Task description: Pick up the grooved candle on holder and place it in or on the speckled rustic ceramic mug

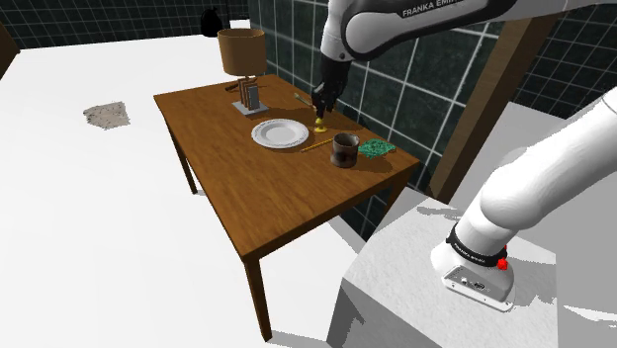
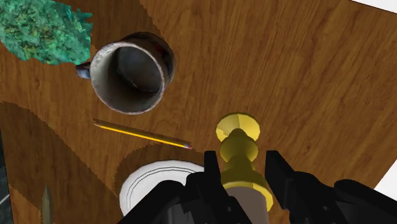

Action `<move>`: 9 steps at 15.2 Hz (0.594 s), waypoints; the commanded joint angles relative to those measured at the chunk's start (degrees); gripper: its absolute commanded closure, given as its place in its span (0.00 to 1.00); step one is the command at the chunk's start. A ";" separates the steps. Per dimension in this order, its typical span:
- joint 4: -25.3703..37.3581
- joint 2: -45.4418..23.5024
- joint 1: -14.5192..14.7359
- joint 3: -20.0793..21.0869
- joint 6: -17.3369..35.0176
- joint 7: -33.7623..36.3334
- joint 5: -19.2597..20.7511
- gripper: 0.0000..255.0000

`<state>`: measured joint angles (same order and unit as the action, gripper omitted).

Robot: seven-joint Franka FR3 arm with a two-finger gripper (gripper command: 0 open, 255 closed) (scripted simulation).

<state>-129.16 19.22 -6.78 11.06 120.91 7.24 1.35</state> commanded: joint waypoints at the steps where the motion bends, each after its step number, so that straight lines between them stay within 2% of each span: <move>1: -1.19 1.63 -0.86 -2.19 -0.29 -3.25 -0.17 1.00; 9: -4.02 4.93 -4.64 -10.83 -0.38 -15.09 0.62 1.00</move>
<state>-133.67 23.83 -11.03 1.11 121.29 -6.54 1.85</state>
